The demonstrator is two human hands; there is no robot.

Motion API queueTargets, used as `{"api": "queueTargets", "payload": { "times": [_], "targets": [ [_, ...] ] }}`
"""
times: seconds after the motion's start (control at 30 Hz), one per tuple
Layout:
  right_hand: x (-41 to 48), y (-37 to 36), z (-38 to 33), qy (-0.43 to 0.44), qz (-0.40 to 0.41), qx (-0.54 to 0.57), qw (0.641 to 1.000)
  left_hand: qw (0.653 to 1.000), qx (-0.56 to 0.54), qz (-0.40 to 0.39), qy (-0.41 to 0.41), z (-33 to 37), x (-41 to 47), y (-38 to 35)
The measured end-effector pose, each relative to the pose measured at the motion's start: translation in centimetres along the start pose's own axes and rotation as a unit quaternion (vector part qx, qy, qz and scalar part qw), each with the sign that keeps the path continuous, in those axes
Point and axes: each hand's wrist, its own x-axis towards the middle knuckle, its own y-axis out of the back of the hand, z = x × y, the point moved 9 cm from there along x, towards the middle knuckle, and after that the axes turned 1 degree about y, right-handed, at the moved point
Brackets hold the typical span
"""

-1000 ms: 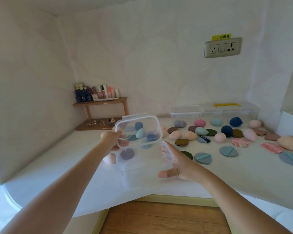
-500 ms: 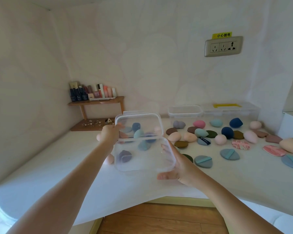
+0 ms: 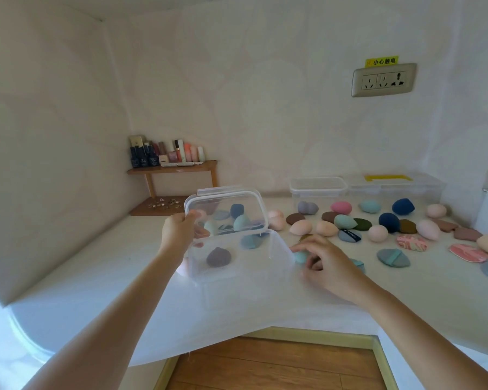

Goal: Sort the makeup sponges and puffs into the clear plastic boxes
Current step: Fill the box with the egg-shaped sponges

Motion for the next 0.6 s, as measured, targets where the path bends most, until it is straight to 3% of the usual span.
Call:
{"api": "queueTargets", "payload": {
  "times": [0.1,0.2,0.4,0.6],
  "targets": [
    [0.8,0.9,-0.3,0.024,0.033,-0.127,0.991,1.0,0.011,0.007,-0.012,-0.3,-0.4,0.1],
    [1.7,0.1,0.7,-0.001,0.002,-0.177,0.984,0.999,0.038,0.022,-0.025,-0.8,-0.4,0.2],
    [2.2,-0.2,1.2,-0.043,0.003,-0.164,0.985,0.989,0.105,0.069,-0.078,-0.5,-1.1,0.9],
    [3.0,2.0,1.1,-0.076,0.043,-0.113,0.99,0.99,0.061,0.086,-0.092,-0.5,-1.3,1.4]
  ]
}}
